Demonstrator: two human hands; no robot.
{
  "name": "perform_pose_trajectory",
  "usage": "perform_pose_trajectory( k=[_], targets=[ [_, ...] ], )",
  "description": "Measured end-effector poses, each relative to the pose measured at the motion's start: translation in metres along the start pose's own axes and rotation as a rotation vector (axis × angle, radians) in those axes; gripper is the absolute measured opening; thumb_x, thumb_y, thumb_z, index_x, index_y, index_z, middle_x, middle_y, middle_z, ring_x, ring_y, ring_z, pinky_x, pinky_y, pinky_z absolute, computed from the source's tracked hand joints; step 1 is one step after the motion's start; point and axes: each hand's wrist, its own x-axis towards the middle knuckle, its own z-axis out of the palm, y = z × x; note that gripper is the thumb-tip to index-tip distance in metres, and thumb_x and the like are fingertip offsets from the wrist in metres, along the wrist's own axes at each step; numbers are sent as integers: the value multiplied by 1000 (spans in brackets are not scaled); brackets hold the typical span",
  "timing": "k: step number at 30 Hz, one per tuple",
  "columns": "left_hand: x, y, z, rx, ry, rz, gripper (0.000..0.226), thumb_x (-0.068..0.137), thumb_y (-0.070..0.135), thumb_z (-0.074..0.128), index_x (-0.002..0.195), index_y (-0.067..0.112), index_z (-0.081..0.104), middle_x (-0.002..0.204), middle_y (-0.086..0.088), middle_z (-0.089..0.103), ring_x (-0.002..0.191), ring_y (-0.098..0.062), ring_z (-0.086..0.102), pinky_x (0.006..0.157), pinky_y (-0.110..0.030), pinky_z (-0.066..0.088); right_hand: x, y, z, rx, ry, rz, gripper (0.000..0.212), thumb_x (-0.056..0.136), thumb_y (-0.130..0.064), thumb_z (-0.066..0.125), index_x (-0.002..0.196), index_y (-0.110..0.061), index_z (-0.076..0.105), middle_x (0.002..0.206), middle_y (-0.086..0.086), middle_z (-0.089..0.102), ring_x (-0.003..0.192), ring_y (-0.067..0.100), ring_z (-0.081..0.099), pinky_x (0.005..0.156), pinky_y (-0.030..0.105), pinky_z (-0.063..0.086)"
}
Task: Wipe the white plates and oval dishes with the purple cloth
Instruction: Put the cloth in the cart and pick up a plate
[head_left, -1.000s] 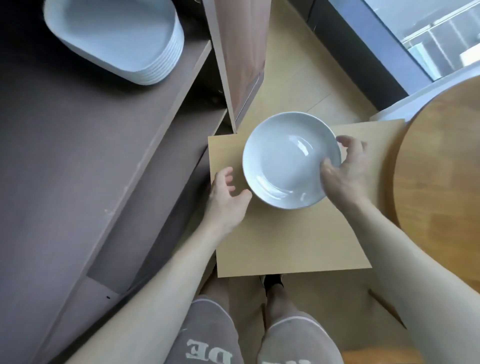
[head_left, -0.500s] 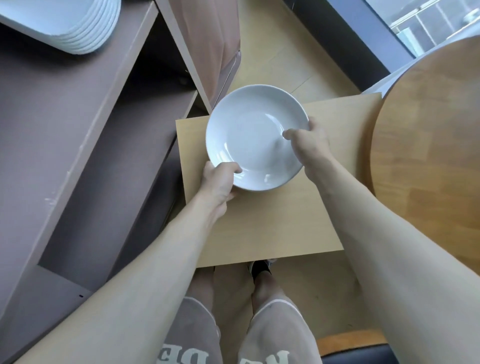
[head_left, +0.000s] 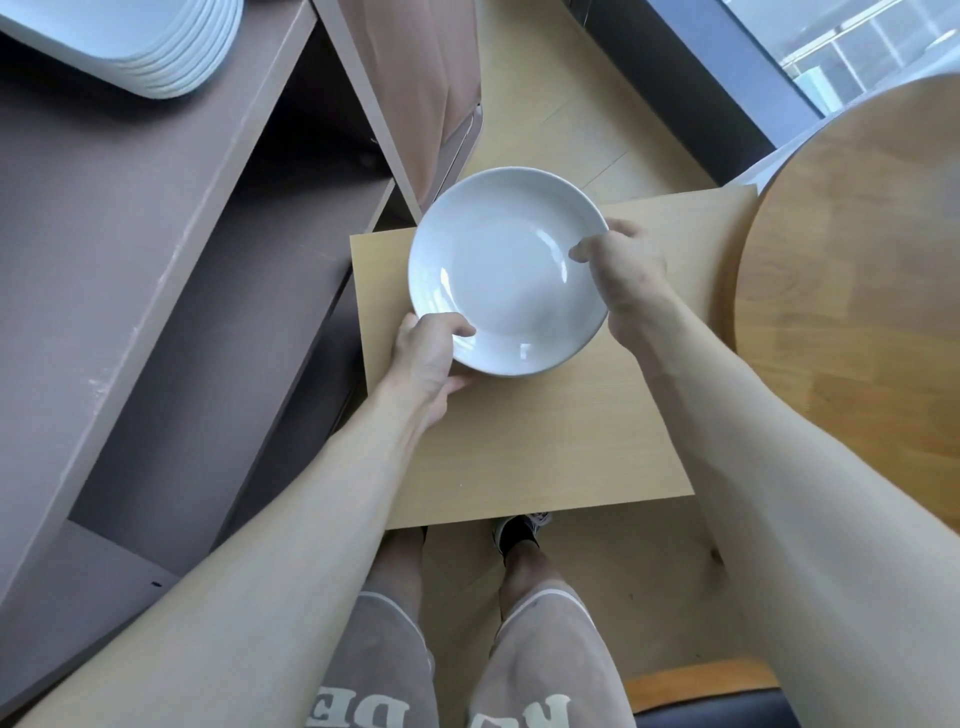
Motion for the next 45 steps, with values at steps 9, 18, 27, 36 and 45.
perform_pose_trajectory(
  k=[9,18,27,36,45],
  targets=[
    [-5,5,1,4,21,-10,53,77,4,56,128,15,55,124,-8,68,114,-32,64,93,-53,56,6,-4,-1,-125,20,52,15,69,-20,62,83,-20,65,107,7,68,95,29,67,79,33,57],
    [-8,9,1,38,9,-21,56,77,4,55,132,16,53,124,-7,68,109,-32,68,90,-52,58,11,-10,-10,-234,-116,62,35,82,-16,70,115,-14,59,113,8,66,95,25,64,78,35,54],
    [-6,4,0,25,26,-4,53,78,5,54,131,14,54,124,-9,70,111,-34,69,92,-54,58,-1,4,-14,-247,-47,-99,33,80,4,51,101,-18,64,87,-5,62,75,11,59,54,23,48],
    [-16,2,-6,6,23,-1,52,82,4,53,133,16,56,125,-6,71,116,-31,67,97,-52,55,-20,12,-18,-34,-70,-100,49,78,6,54,105,-35,59,109,-12,58,94,13,66,64,28,56],
    [-59,-13,-40,142,53,112,42,86,-8,46,114,18,63,118,-4,71,116,-29,65,103,-54,51,-73,24,-31,40,-86,-119,57,72,-3,61,123,-28,65,124,-8,62,103,15,68,77,35,61]
  ],
)
